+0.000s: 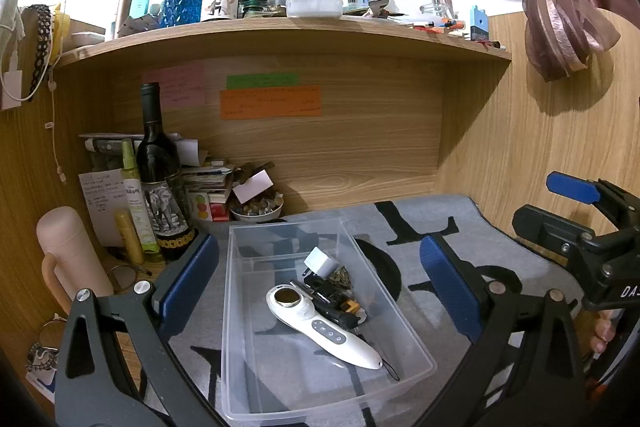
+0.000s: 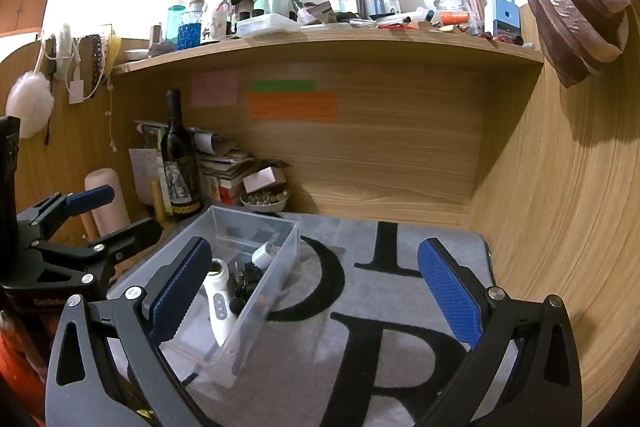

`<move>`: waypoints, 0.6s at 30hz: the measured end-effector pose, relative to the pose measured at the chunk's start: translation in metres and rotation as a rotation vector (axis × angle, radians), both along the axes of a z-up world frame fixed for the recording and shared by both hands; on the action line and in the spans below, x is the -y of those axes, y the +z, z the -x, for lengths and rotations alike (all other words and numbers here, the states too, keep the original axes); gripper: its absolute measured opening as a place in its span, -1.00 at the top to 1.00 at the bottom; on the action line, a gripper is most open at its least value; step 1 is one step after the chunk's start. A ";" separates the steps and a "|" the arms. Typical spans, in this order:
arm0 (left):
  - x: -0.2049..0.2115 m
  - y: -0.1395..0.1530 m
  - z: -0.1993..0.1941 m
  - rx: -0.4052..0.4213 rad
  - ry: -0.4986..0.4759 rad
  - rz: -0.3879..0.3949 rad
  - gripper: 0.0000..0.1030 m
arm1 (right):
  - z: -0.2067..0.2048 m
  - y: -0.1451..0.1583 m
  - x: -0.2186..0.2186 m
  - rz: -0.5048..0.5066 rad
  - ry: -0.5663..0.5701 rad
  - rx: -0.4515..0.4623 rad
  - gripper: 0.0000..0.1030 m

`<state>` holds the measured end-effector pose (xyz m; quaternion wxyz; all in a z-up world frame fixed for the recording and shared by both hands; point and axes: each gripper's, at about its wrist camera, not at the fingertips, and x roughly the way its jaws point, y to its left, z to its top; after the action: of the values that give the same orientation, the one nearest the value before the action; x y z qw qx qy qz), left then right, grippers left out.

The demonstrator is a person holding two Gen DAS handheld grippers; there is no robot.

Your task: Organize rigid objects

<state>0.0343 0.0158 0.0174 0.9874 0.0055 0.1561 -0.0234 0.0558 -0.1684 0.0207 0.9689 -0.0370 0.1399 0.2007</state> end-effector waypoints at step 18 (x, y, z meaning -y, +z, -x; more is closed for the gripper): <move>0.000 -0.001 -0.002 -0.001 -0.004 0.006 -0.98 | -0.001 0.000 0.000 0.003 0.009 -0.001 -1.00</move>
<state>0.0366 0.0157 0.0166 0.9873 0.0030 0.1568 -0.0257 0.0564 -0.1688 0.0206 0.9679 -0.0390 0.1404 0.2047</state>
